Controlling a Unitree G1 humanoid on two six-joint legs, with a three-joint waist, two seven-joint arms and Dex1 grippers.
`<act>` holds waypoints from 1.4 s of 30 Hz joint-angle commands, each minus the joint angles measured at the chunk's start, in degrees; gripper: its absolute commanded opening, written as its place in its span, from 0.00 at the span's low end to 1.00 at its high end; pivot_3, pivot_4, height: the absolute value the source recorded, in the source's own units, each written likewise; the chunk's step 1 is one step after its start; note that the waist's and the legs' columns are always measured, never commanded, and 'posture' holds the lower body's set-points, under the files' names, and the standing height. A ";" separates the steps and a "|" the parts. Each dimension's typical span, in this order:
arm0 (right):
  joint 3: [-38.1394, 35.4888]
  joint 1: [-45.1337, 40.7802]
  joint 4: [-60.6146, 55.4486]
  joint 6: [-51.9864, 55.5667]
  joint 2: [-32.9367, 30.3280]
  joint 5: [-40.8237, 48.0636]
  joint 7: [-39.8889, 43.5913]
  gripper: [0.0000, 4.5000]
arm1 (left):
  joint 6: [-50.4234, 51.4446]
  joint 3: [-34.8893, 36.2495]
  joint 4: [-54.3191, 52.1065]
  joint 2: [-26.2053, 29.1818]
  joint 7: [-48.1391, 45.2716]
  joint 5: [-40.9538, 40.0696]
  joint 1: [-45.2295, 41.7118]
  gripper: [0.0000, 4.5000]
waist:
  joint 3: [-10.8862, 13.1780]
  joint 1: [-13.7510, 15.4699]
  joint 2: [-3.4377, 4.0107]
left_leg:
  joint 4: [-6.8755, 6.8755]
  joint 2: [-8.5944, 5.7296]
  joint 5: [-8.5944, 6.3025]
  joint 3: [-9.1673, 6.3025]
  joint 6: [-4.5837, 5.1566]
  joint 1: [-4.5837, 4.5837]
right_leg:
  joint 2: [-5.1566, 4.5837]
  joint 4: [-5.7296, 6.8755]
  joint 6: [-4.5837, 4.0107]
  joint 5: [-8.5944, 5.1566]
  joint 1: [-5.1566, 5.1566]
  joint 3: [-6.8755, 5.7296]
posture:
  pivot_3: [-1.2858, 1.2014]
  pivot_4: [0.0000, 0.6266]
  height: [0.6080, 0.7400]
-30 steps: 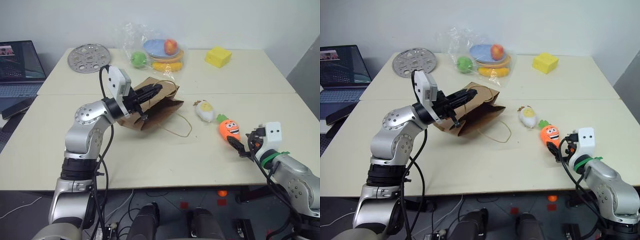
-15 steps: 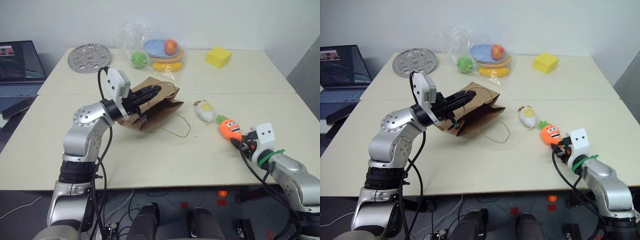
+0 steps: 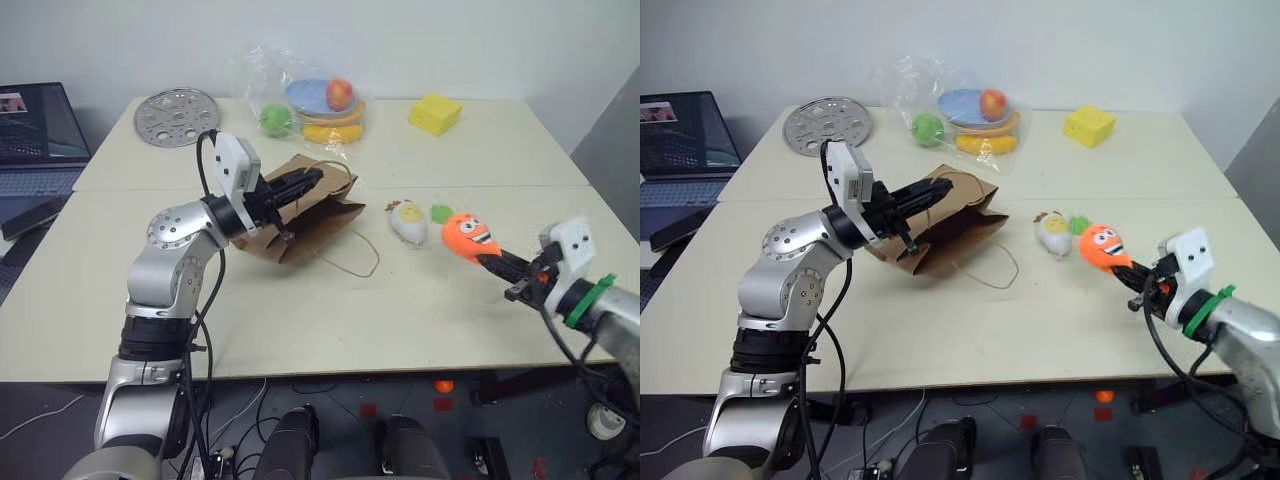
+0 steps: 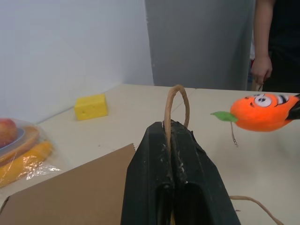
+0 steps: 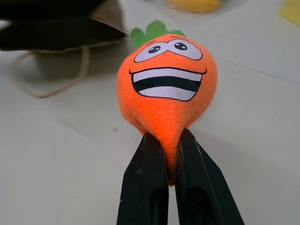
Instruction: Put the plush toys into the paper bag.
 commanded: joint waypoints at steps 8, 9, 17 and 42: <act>17.43 -18.21 1.26 5.56 5.37 -0.79 -5.98 0.00 | -2.11 -0.76 2.22 -1.20 -2.44 0.25 -3.64 0.00 | -0.02 0.32 -0.04 | 0.11 -0.01 0.00 -0.01 0.01 -0.13 | -0.06 -0.09 -0.31 -0.08 -0.01 0.06 | 0.52 0.24 1.00; 19.84 -20.07 2.36 5.60 6.79 -1.89 -6.50 0.00 | -2.09 -0.62 2.34 -1.37 -2.39 0.15 -3.92 0.00 | -0.02 0.39 -0.04 | 0.11 -0.03 0.00 -0.01 0.02 -0.14 | -0.07 -0.09 -0.15 0.02 -0.02 0.06 | 0.52 0.24 1.00; 32.91 -32.24 16.51 2.43 16.71 -13.26 -8.47 0.00 | -1.60 -0.80 0.56 -2.45 -1.66 -0.29 -3.31 0.00 | -0.02 0.07 -0.04 | 0.09 -0.01 0.00 -0.01 0.02 -0.13 | 0.00 -0.02 -0.05 0.08 -0.08 0.03 | 0.52 0.24 1.00; 32.01 -39.99 53.55 -23.70 45.06 -29.02 -12.19 0.43 | 1.83 -1.20 -1.55 -2.13 -4.56 -2.65 -2.90 0.00 | -0.01 -0.44 -0.02 | 0.13 0.07 0.09 -0.04 -0.14 0.10 | 0.61 0.71 -0.08 0.12 -0.20 0.13 | 0.52 0.24 1.00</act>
